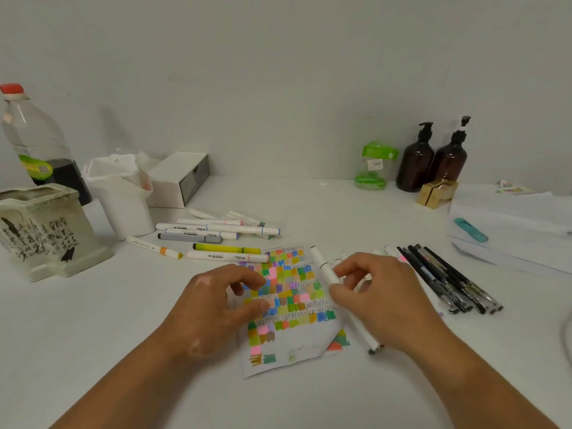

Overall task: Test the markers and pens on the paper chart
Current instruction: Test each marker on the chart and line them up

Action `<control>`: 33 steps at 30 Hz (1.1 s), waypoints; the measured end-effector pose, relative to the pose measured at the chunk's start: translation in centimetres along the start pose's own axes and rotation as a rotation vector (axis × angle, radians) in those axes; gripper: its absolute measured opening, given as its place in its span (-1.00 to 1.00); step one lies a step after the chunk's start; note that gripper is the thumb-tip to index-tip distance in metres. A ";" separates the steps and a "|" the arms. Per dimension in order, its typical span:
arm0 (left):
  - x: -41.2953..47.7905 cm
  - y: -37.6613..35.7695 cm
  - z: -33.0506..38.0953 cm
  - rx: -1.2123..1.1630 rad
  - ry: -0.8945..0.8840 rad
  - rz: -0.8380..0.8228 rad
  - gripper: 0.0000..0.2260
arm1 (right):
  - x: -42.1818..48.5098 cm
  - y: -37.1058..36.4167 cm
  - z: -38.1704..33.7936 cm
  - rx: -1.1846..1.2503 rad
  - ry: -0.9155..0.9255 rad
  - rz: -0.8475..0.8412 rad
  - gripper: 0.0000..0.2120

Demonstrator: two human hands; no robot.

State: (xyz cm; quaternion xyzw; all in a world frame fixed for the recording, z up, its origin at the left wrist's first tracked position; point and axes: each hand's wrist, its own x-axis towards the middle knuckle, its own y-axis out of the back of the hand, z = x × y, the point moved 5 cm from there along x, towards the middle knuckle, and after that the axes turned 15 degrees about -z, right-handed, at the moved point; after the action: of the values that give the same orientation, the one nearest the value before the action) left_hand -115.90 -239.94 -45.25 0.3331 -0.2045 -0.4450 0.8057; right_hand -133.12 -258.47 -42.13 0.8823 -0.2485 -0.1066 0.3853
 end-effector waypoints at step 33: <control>1.2 0.2 -2.9 0.129 0.047 -0.151 -0.72 | 11.2 -9.6 -9.1 -0.601 0.195 -0.250 -0.82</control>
State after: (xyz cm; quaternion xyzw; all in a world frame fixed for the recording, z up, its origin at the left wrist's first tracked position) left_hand -113.33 -239.90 -47.05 0.4092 -0.1882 -0.4826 0.7512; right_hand -116.65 -253.04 -42.94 0.7589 -0.0579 -0.1366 0.6341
